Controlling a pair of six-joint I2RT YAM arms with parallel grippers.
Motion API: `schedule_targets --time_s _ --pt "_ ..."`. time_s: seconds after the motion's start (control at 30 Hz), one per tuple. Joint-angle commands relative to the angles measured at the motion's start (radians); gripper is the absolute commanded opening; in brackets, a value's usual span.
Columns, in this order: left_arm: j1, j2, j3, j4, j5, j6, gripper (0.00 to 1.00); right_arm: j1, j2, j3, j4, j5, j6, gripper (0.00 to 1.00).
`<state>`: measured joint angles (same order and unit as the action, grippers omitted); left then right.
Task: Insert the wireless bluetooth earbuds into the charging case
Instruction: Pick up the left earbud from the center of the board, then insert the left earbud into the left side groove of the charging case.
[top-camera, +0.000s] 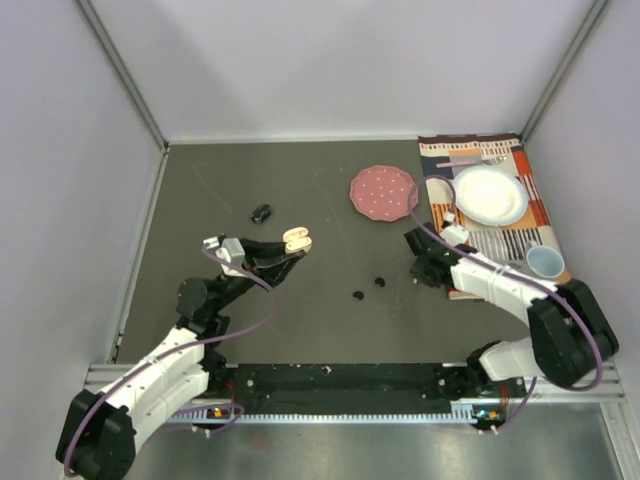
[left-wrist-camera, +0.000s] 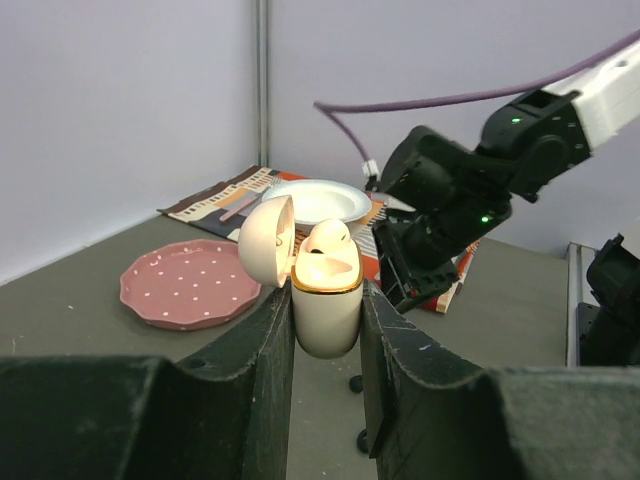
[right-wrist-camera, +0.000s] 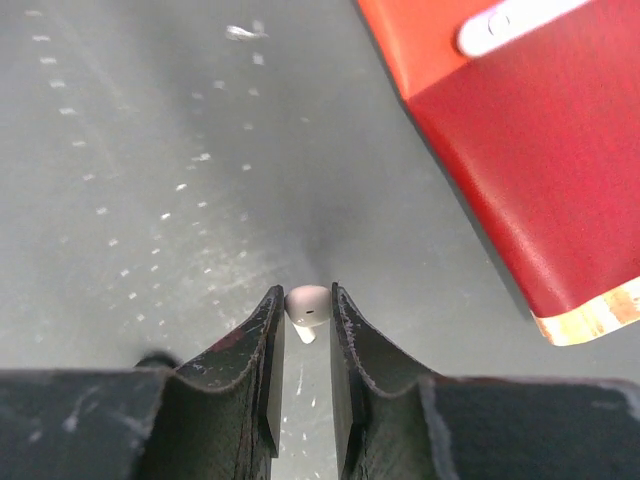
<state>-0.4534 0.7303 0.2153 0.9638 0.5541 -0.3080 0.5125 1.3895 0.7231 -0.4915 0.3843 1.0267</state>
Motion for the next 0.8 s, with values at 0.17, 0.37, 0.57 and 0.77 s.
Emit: schedule_targets --time_s 0.17,0.37,0.57,0.77 --pt "0.001 0.031 0.061 0.065 0.029 -0.017 0.0 0.132 -0.384 -0.191 0.367 0.208 -0.215 0.0" --pt "0.001 0.035 0.05 0.087 0.044 -0.017 0.0 0.155 -0.65 -0.29 0.52 0.124 -0.313 0.0" --pt "0.001 0.031 0.05 0.089 0.046 -0.022 0.0 0.155 -0.791 -0.298 0.58 0.053 -0.352 0.0" --pt "0.001 0.024 0.047 0.087 0.047 -0.023 0.0 0.155 -0.834 -0.277 0.648 -0.053 -0.395 0.0"
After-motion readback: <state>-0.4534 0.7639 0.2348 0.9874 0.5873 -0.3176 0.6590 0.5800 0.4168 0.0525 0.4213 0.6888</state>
